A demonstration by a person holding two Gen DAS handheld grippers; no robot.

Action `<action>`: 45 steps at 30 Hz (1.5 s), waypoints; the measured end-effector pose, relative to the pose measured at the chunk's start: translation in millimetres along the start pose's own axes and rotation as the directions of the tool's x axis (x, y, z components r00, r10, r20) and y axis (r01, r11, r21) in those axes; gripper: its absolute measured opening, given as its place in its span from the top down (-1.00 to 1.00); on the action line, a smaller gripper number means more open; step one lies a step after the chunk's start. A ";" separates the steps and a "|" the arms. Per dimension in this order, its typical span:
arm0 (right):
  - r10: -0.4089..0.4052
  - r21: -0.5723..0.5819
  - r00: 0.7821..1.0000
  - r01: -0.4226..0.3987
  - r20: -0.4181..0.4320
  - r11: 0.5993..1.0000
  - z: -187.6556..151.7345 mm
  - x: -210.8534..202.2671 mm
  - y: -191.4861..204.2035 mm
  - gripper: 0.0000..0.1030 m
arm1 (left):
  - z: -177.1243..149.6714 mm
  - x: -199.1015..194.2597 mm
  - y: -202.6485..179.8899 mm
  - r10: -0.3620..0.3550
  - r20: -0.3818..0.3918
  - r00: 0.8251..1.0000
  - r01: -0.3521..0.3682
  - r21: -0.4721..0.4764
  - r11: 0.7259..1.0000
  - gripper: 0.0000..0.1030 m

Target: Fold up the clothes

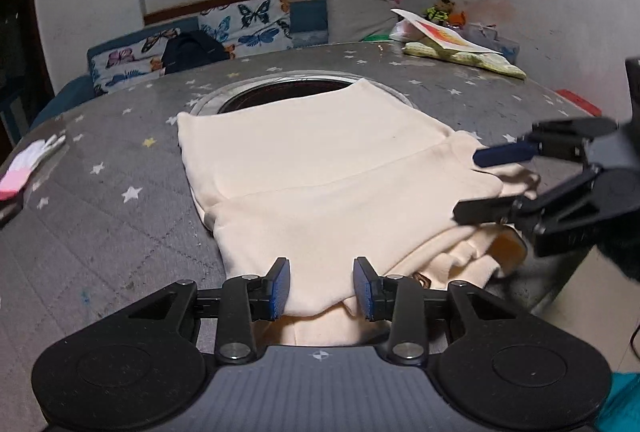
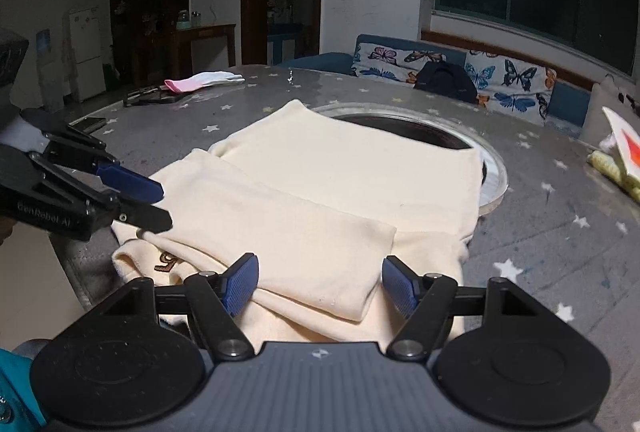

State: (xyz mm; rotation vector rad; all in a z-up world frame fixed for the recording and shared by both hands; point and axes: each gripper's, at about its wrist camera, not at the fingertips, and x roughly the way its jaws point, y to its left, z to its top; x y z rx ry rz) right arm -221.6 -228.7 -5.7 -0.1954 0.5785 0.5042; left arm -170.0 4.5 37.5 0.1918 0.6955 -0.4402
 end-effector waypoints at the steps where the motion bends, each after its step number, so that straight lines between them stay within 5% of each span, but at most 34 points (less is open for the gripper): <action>1: -0.001 -0.013 1.000 0.001 0.004 1.000 0.7 -5.3 0.0 -0.36 | -0.5 -4.0 0.0 -0.004 0.005 1.000 0.004 0.012 1.000 0.26; 9: 0.010 -0.167 1.000 -0.014 -0.026 0.986 -8.1 -40.6 6.6 -0.42 | -16.1 -33.5 -12.7 -0.071 0.016 0.997 0.067 0.198 0.978 0.24; 17: 0.016 -0.307 0.996 -0.042 -0.088 0.951 -24.1 -43.2 20.0 -0.48 | -28.2 -17.1 -34.1 -0.072 0.031 0.997 0.058 0.332 0.942 0.25; 20: 0.018 -0.334 0.997 -0.044 -0.080 0.942 -24.3 -40.4 22.9 -0.52 | -30.0 -9.4 -39.4 -0.071 0.032 0.997 0.055 0.362 0.931 0.65; 31: 0.047 -0.437 0.998 -0.059 -0.039 0.898 -23.5 -28.5 26.4 -0.56 | 9.1 -0.8 -11.2 -0.132 0.075 0.988 0.120 0.153 0.981 0.85; 36: 0.071 -0.449 0.997 -0.072 -0.018 0.890 -15.3 -11.1 25.1 -0.32 | 25.1 9.8 -1.0 -0.153 0.078 0.985 0.146 0.094 0.985 0.84; 38: 0.089 -0.426 0.996 -0.093 -0.030 0.900 -9.9 -2.6 20.9 -0.03 | 26.7 12.4 0.7 -0.162 0.073 0.984 0.155 0.096 0.983 0.82; 41: 0.123 -0.359 0.991 -0.134 -0.055 0.923 -1.7 2.9 11.4 0.39 | 23.6 9.6 2.5 -0.161 0.071 0.984 0.152 0.125 0.980 0.72; 45: 0.179 -0.254 0.981 -0.194 -0.081 0.948 9.4 6.8 -3.1 0.55 | 11.8 0.2 -0.4 -0.153 0.075 0.985 0.138 0.180 0.974 0.41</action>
